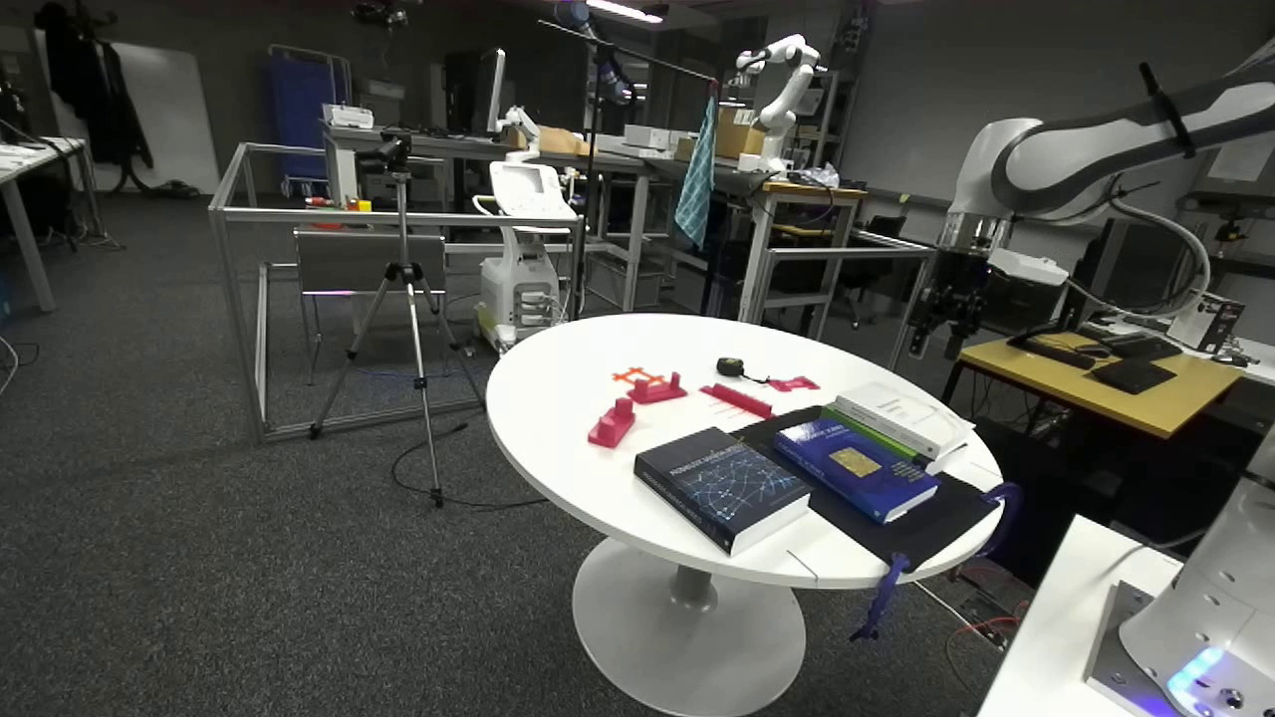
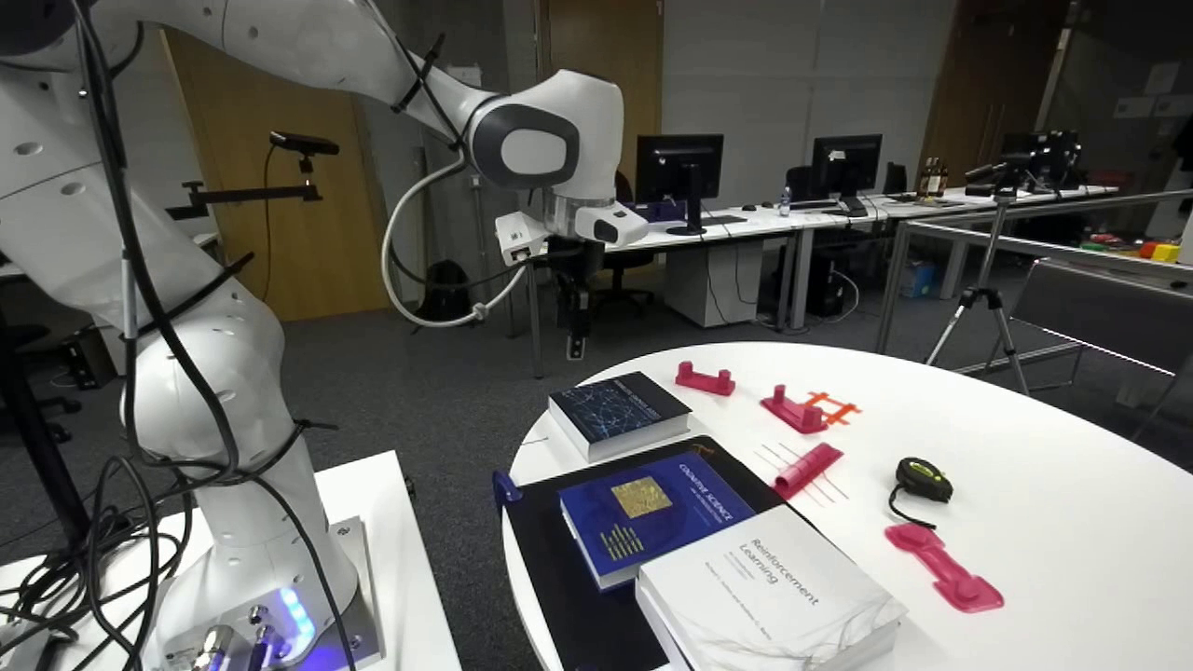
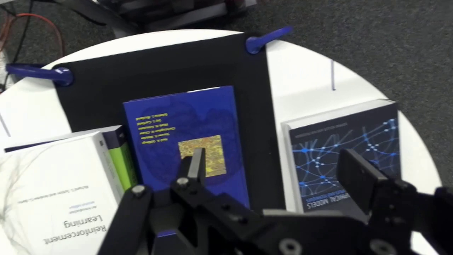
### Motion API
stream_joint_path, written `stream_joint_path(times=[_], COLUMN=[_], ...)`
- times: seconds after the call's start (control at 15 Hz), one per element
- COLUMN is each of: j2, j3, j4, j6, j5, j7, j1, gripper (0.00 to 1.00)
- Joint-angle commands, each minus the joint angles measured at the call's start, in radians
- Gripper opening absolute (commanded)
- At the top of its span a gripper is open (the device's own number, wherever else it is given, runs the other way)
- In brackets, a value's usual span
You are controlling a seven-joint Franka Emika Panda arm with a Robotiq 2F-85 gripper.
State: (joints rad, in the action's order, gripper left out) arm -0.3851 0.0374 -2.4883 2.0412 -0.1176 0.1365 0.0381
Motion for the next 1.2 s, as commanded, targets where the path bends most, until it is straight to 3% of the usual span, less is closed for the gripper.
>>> stream_joint_path(times=[0.0,0.27,0.33,0.67,1.13], j2=[0.001,0.013,0.016,0.011,0.063], j3=[-0.009,0.026,0.034,0.030,0.011], j4=[-0.095,-0.153,-0.137,-0.145,-0.248], j6=[0.097,0.128,0.086,0.100,0.215], j5=[0.192,0.313,0.291,0.280,0.297], j7=[-0.030,-0.068,-0.074,-0.055,-0.032], j1=[0.056,0.092,0.087,0.084,0.079], gripper=[1.00,1.00,1.00,1.00,1.00])
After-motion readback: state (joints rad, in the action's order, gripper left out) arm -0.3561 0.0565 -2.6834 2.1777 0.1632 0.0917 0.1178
